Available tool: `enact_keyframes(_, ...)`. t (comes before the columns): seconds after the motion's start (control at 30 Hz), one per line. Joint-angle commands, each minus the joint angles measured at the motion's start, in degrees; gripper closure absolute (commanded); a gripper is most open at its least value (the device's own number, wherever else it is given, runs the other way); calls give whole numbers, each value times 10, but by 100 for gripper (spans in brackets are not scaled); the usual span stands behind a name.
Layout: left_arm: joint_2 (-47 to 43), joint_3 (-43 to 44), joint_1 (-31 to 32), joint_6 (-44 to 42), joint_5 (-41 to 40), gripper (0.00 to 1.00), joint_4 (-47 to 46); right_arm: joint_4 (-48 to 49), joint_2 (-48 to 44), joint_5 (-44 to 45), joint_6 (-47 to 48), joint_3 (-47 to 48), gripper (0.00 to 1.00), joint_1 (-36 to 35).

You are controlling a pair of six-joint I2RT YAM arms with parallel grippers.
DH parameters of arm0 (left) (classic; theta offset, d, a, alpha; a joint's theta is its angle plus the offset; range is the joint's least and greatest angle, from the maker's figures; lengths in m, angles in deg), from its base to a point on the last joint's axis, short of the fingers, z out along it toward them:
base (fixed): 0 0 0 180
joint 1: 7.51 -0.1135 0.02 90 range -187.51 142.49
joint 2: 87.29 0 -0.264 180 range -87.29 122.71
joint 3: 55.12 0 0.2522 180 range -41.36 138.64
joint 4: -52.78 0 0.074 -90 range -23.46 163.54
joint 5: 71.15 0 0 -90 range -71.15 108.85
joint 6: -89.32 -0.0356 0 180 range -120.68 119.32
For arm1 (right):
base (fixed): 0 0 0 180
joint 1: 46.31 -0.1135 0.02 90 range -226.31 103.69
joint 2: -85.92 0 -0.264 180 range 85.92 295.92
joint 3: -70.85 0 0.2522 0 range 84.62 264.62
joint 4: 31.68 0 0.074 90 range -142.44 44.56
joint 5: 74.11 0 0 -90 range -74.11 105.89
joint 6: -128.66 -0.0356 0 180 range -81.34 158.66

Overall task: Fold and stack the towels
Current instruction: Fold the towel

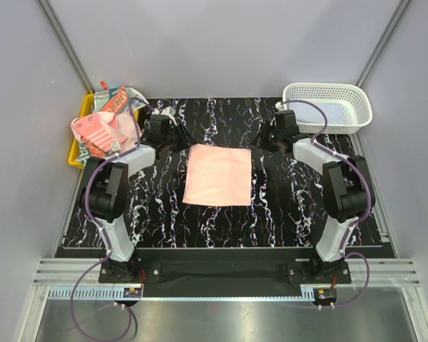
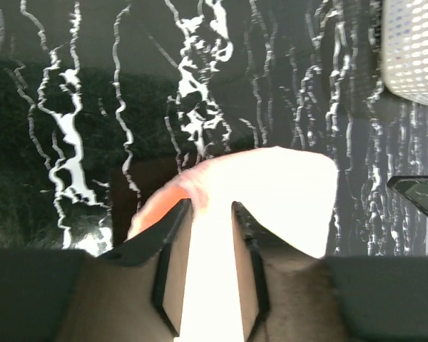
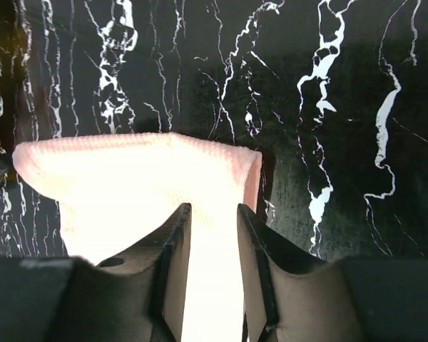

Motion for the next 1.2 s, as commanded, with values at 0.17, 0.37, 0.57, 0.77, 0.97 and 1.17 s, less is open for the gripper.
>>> enact_keyframes(0.17, 48, 78, -3, -56, -51, 53, 61, -9, 81, -39, 4, 71, 57, 4)
enact_keyframes(0.37, 88, 116, -3, -82, -54, 51, 112, -19, 117, -41, 9, 90, 56, 1)
enact_keyframes(0.57, 118, 143, -2, -96, -63, 51, 148, -39, 139, -26, 18, 108, 55, 2)
enact_keyframes(0.77, 152, 172, -3, -99, -70, 50, 163, -46, 159, -20, 26, 125, 55, 2)
enact_keyframes(0.97, 168, 180, -3, -96, -77, 53, 168, -51, 175, -19, 29, 140, 60, 1)
enact_keyframes(1.17, 182, 183, -2, -97, -89, 59, 163, -57, 185, -6, 33, 150, 67, 1)
